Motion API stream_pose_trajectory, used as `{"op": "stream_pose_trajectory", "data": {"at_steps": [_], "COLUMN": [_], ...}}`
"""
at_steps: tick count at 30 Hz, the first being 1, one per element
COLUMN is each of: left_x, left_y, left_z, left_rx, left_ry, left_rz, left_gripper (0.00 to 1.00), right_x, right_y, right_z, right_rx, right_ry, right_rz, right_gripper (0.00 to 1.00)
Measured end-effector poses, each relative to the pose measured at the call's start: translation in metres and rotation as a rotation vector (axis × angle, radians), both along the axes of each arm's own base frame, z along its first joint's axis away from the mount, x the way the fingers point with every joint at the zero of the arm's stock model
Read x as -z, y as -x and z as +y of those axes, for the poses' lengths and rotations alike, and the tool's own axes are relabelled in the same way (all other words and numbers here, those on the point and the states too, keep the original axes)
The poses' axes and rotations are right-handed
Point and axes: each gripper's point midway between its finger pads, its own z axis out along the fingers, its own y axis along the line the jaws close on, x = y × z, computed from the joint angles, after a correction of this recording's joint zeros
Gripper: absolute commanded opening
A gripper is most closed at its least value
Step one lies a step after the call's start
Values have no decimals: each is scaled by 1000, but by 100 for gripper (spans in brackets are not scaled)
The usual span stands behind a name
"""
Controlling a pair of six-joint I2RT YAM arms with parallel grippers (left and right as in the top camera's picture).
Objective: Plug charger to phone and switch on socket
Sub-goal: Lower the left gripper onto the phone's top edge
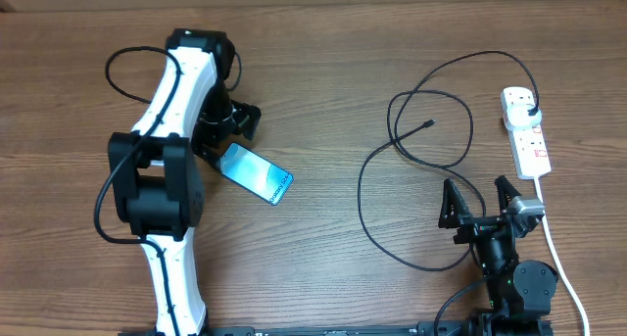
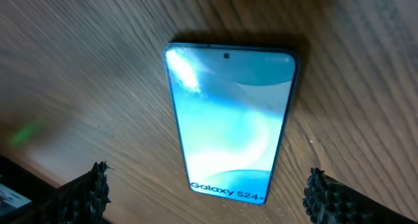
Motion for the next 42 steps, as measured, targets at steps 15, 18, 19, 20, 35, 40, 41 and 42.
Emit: {"op": "stream_pose_trajectory", "data": {"at_steps": [15,18,19,20,35,40,41,42], "left_x": [31,31,30,30,52,54,54,55], "left_y": [0,5,7,9,15,18,19,20], "left_z": [-43,-41,-40,-38,-31,-33,-34,-34], "left_rx": [79,85,88,91,103,99,98,97], "left_ry": [3,-12,-21,-30,-51,-32,-28,-25], "left_rz": [-55,-36,-29,-21,-55,-68,-69,-67], "left_gripper": [100,100,100,100,100,100,99,98], "right_x": [0,0,0,0,0,0,0,0], "right_y": [0,0,0,0,0,0,0,0], "right_z": [0,0,0,0,0,0,0,0], "right_rx": [0,0,0,0,0,0,0,0], "right_ry": [0,0,0,0,0,0,0,0], "right_rz": [-1,0,-1,-1,0,-1,-1,0], "right_gripper": [100,100,100,100,100,100,100,100]}}
